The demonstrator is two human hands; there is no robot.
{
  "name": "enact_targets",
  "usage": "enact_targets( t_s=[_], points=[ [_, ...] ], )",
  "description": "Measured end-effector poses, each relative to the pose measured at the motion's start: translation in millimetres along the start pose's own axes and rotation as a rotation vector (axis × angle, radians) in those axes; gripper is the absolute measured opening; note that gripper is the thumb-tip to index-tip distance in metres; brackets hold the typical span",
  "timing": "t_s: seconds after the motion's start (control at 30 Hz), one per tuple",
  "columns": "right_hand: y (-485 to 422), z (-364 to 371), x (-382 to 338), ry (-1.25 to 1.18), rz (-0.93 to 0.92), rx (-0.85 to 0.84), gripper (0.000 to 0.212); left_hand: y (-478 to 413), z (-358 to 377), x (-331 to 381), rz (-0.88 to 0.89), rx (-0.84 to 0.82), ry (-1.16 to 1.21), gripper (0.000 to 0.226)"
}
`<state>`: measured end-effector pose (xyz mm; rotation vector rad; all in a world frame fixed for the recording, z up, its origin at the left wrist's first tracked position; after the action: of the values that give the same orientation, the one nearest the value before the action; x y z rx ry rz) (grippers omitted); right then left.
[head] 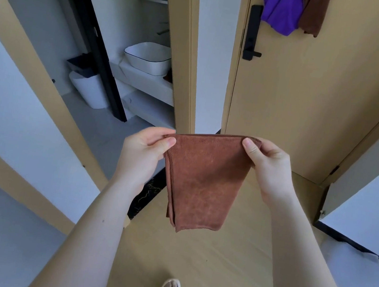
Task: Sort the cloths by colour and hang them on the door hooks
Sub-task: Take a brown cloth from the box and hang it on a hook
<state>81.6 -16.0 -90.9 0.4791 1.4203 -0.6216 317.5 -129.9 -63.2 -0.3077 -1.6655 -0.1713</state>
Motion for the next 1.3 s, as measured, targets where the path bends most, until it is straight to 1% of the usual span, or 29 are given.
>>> enact_targets(
  t_s=[0.2,0.4,0.67,0.77,0.93,1.3],
  points=[
    [-45,-5,9,0.034,0.016,0.072,0.012,-62,28,-13,-0.016,-0.086,0.040,0.019],
    [-100,-6,-2,0.093,-0.007,0.154,0.010,-140,57,-13,-0.011,-0.173,0.077,0.019],
    [-166,-6,-59,0.130,-0.117,0.275,0.012,-234,95,53,0.148,-0.315,0.081,0.019],
    [-185,-8,-75,0.132,-0.155,0.314,0.012,-259,109,74,0.201,-0.340,0.086,0.018],
    [-210,-18,-87,0.146,-0.194,0.368,0.012,-288,135,79,0.219,-0.381,0.112,0.019],
    [-279,-70,-79,0.098,-0.151,0.382,0.016,-331,212,80,0.182,-0.374,0.137,0.019]
  ],
)
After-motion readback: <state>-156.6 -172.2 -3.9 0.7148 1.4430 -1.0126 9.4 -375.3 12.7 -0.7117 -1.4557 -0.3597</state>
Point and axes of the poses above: each hand's wrist, its own y-axis away from the middle knuckle, its own z-axis out of the palm, x = y × z, the point moved 4 cm from there along -y, towards the middle knuckle, and after that the axes turned 2 degrees about -y, right-handed, at the moved point
